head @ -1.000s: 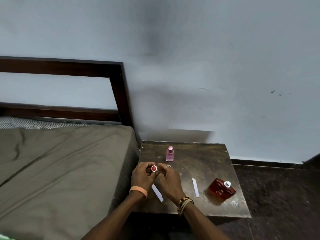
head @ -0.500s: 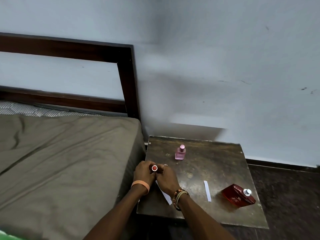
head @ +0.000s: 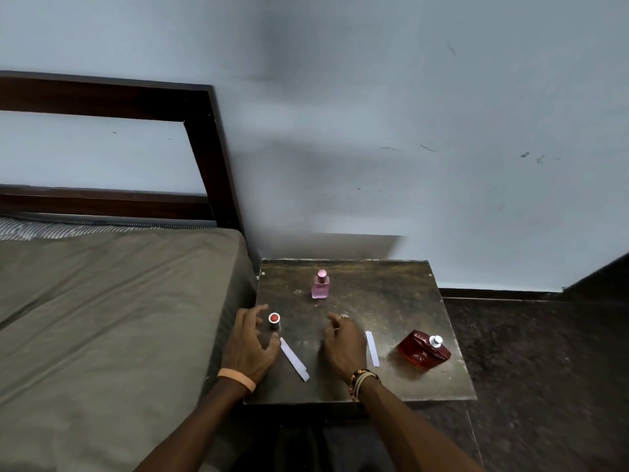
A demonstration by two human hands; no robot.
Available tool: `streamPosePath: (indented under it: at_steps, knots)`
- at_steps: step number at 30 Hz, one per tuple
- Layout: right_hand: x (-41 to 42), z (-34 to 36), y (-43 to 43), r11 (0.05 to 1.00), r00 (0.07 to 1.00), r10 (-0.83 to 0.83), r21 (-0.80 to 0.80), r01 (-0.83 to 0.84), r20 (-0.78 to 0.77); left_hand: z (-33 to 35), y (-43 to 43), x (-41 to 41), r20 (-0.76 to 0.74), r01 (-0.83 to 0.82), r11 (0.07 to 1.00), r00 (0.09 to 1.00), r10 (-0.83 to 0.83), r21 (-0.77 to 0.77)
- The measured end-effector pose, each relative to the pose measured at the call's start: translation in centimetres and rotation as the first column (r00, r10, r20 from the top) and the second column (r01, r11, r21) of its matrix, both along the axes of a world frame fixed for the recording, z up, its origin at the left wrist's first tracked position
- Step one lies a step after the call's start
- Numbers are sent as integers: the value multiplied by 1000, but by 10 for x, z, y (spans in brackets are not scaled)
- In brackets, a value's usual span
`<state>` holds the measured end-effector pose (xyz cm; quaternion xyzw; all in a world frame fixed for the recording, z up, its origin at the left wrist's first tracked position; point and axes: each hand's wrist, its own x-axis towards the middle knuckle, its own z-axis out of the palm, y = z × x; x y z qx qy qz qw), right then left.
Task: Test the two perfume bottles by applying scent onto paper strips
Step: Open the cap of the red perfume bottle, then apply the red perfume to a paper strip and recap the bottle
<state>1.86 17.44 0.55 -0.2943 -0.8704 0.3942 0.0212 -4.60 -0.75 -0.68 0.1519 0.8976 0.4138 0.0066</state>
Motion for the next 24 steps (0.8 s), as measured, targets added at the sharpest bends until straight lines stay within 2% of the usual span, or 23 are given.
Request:
streamPosePath:
  at_steps: [2,4,7,11,16,19,24]
  knots:
    - [17,0,15,997,997,-76,31,76,-8,4,9,12,-75,48,999,996,-47,8]
    - [32,-1,27,989,991,-130,64,130,-11,3,28,23,-70,100,994,993,-97,37]
    - [48,-4,38,980,991,-137,143,135,0,0,71,36,-21,190,981,982,-189,41]
    - [63,-14,48,974,992,-129,188,126,2,-11,127,45,135,317,943,943,-303,-97]
    - [78,-34,52,971,996,-19,238,-1,82,-19,171,48,199,292,942,945,-258,-167]
    - [80,-39,55,975,996,1,221,-21,90,-30,179,43,242,298,930,939,-245,-217]
    - [80,-48,58,953,994,15,299,-47,109,-34,183,38,242,293,926,941,-235,-240]
